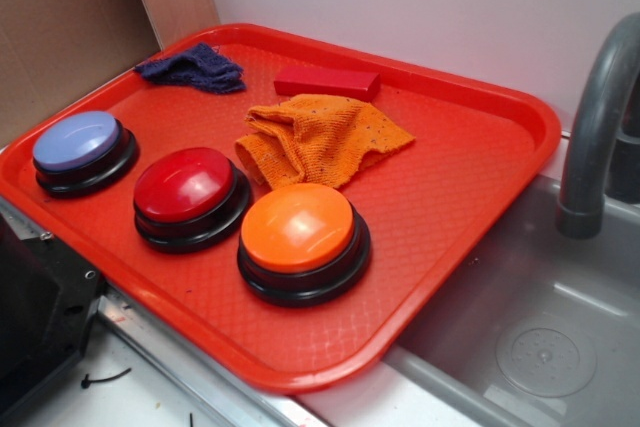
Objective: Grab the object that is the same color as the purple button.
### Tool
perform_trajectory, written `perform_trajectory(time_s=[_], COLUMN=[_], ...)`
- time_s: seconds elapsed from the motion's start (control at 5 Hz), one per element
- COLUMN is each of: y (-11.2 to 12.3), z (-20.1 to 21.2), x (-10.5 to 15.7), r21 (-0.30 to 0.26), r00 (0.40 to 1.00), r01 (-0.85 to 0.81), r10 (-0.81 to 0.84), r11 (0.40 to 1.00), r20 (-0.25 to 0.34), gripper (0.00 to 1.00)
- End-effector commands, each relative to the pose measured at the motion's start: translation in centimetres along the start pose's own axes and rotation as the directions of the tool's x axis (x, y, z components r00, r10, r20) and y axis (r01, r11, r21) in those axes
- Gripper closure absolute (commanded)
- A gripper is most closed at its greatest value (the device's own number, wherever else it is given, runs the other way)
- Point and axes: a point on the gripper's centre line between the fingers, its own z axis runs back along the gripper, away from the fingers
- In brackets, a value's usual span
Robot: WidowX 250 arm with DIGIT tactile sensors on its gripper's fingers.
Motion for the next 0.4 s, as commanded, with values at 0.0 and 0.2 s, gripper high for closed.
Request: perform_trajectory(time_s=[0.0, 0.2], y=[0.0, 0.2], z=[0.0, -0.4], x=[0.0, 1.0], r21=[0.000, -0.033], r00=[1.000, 0.991], r01=[0.000, -0.130], r10=[0.000, 0.131], r11=[1.000, 0.991], r20=[0.000, 0.033], gripper=[0.00, 0.00])
